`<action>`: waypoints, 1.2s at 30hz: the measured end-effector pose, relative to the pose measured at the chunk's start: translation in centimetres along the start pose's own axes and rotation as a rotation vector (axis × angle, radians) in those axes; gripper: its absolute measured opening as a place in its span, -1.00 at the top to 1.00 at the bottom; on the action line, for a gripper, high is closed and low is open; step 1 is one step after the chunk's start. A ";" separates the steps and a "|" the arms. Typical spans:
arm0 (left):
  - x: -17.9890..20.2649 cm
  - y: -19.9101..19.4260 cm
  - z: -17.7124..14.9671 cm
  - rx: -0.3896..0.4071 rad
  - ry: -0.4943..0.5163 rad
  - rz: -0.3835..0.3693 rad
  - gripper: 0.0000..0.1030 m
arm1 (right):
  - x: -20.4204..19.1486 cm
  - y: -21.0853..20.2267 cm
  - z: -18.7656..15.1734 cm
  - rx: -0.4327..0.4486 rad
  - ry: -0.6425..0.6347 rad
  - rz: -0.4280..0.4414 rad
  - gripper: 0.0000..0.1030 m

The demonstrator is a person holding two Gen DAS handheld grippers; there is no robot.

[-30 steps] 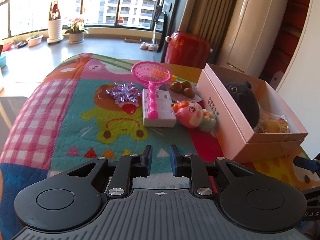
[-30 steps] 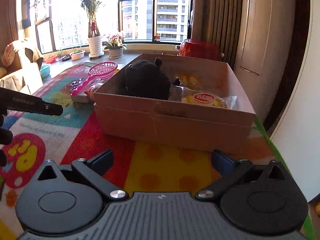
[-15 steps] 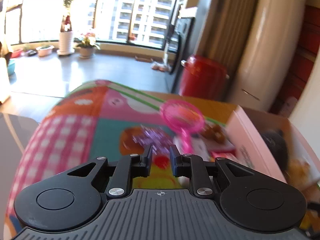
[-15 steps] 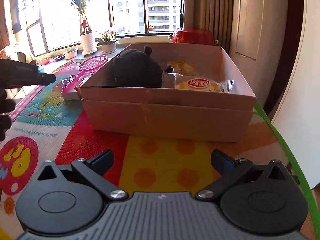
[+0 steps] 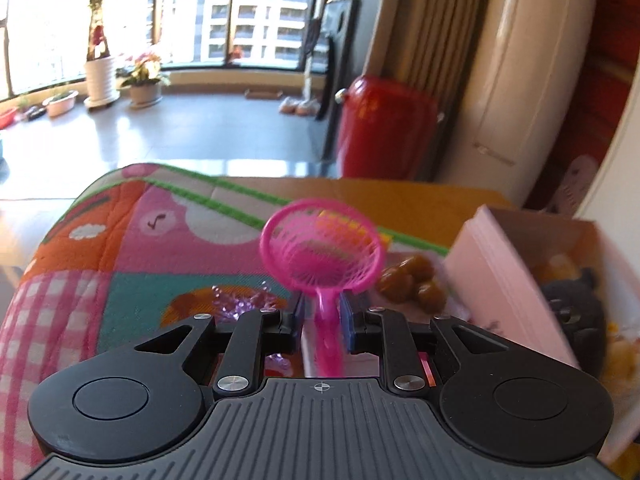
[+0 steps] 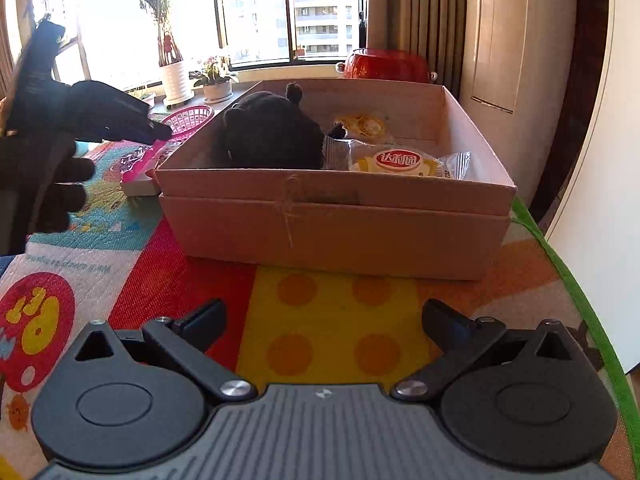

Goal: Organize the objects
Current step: 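Grasp the pink toy net by its handle with the left tool, then grasp the yellow toy brick with the right tool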

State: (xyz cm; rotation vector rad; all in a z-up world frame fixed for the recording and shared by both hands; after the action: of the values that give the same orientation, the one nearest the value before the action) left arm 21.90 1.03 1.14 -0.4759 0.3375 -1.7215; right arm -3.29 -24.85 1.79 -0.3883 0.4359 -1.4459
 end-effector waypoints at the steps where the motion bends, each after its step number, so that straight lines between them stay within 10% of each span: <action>1: -0.1 0.3 -0.1 0.001 0.003 0.007 0.55 | 0.0 0.0 0.0 0.000 0.000 0.000 -1.00; 19: -3.8 -14.9 -8.4 -0.094 0.016 -0.081 0.69 | -0.4 0.3 0.0 -0.024 -0.027 -0.021 -1.00; 29: -2.8 -12.8 -8.4 0.023 0.040 -0.051 0.66 | -0.8 0.9 1.4 -0.142 -0.050 0.029 -1.00; 36: -5.4 -13.8 -9.2 0.061 -0.109 -0.120 0.67 | -6.8 -2.4 12.5 0.078 -0.104 0.185 -1.00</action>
State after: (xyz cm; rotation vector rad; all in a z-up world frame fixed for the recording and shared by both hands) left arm 6.39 8.79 -1.02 -0.5520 0.1809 -1.8089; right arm 0.55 -18.37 14.13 -0.3502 0.3217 -1.2532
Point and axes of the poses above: each gripper's, at about its wrist camera, not at the fingertips, and y roughly the way its jaws point, x to its right, z to its top, the point moved 2 cm from there along y, roughly the way its jaws point, and after that the axes turned 12 degrees about x, right-handed, at the moved point
